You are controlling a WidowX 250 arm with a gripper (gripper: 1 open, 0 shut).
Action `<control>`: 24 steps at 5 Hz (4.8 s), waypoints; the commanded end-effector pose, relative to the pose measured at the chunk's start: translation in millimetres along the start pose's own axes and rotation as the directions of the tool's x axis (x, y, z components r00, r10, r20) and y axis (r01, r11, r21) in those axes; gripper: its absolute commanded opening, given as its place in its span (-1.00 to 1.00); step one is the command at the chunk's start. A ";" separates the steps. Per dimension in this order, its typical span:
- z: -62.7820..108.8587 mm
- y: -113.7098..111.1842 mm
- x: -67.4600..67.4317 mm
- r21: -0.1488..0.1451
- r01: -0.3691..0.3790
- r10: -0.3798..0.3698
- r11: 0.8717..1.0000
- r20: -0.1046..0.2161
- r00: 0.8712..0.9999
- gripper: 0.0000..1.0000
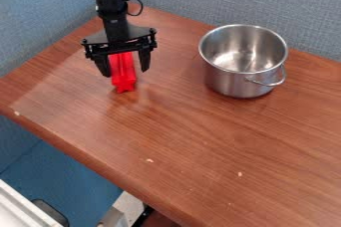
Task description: Put the red object in the metal pot
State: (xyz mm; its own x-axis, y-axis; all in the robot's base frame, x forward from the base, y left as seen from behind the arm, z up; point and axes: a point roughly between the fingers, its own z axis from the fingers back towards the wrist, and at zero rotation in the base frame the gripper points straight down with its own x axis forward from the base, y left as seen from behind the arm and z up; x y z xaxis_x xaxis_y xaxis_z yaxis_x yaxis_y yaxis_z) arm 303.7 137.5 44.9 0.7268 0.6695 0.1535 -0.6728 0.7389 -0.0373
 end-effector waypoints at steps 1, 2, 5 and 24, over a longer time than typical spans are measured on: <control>18.3 -1.1 12.1 -0.012 0.000 0.001 1.000 0.071 0.998 1.00; 18.0 -0.9 12.6 -0.009 -0.001 0.001 1.000 0.076 0.997 1.00; 17.2 -0.6 13.9 0.001 -0.001 0.001 1.000 0.089 0.996 1.00; 1.3 -6.7 -12.4 0.107 0.117 -0.114 0.987 -0.039 0.993 -1.00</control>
State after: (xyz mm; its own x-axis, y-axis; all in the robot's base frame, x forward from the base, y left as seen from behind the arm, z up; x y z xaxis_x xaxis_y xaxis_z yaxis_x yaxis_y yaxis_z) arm 292.7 125.9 24.9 0.7928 0.6063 0.0624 -0.6094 0.7867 0.0988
